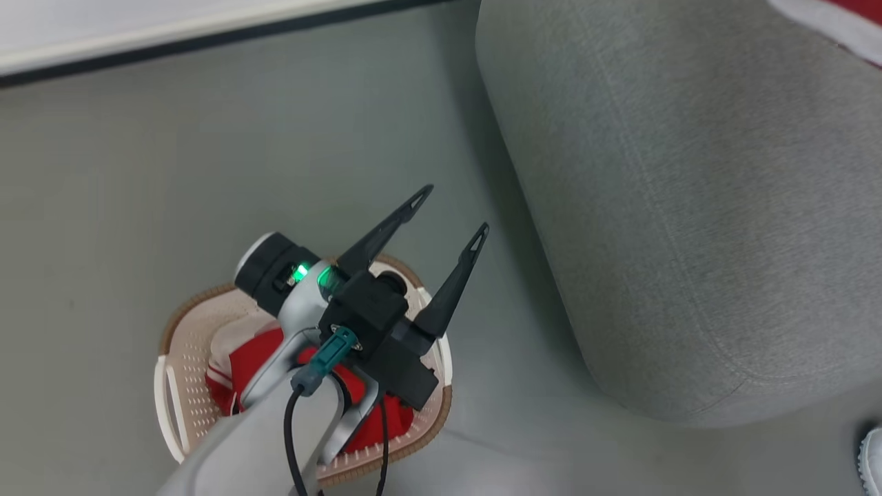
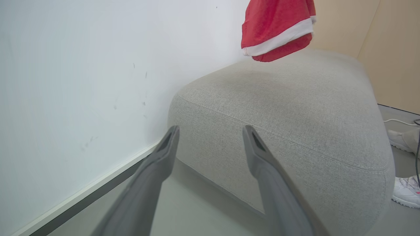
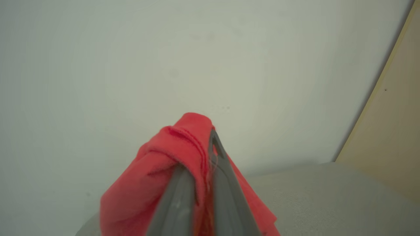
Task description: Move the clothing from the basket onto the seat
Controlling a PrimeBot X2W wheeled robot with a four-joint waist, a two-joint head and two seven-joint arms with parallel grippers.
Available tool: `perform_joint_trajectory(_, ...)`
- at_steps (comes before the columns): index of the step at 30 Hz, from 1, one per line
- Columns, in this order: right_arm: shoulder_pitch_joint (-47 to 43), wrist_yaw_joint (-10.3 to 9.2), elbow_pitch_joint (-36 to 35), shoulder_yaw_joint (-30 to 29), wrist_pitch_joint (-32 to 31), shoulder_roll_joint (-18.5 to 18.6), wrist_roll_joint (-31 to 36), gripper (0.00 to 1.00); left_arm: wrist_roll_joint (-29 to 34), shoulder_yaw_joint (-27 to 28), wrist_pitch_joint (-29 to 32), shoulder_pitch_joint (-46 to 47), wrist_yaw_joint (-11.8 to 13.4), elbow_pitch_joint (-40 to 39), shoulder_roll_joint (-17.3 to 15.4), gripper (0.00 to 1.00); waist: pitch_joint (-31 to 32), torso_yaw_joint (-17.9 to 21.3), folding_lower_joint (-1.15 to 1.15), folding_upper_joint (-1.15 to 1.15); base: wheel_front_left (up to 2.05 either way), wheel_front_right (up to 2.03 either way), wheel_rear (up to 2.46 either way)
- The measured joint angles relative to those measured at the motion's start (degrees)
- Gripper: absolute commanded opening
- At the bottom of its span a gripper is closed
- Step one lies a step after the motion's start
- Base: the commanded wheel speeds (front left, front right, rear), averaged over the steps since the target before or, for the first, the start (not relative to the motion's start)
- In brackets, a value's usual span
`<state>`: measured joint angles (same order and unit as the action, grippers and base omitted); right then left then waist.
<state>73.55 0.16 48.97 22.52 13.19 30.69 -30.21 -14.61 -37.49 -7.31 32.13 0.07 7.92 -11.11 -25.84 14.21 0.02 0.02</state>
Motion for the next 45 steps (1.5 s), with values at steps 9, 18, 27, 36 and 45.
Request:
perform_joint_trajectory(9, 2.19, -1.25, 3.61, -2.24, 0.54, -1.24, -2.05, 0.0, 2.14, 0.6, 2.43, 3.8, 0.52, -4.15, -1.94, 1.0, -7.86, 0.06, -0.01, 0.0, 0.0, 0.0, 0.0)
perform_joint_trajectory(18, -0.05, -1.66, 8.98, -2.38, 1.08, -5.38, -2.71, 0.0, 3.69, 0.11, 3.21, 5.11, 0.42, -4.1, -2.54, 1.0, -13.43, 1.38, -0.01, 0.0, 0.0, 0.0, 0.0)
perform_joint_trajectory(27, -0.33, -0.09, 11.54, -1.15, 1.11, -8.79, -2.37, 0.44, 3.71, 0.0, 3.23, 5.02, 0.41, -3.01, -3.22, 1.0, -13.98, 2.64, -0.01, 0.0, 0.0, 0.0, 0.0)
perform_joint_trajectory(36, -4.12, 0.68, 10.71, -0.64, 1.52, -10.95, -1.22, 1.0, 3.03, 0.79, 1.56, 3.61, 0.53, -0.48, -3.22, 1.0, -11.18, 3.16, -0.02, -0.01, 0.0, 0.0, 0.0)
perform_joint_trajectory(45, -10.3, 0.51, 7.1, -0.45, 1.51, -11.29, 1.66, 1.0, 0.19, 2.13, -2.07, 0.97, 1.46, 3.58, -1.93, 1.0, -5.82, 3.02, -0.02, -0.02, 0.0, 0.0, 0.0)
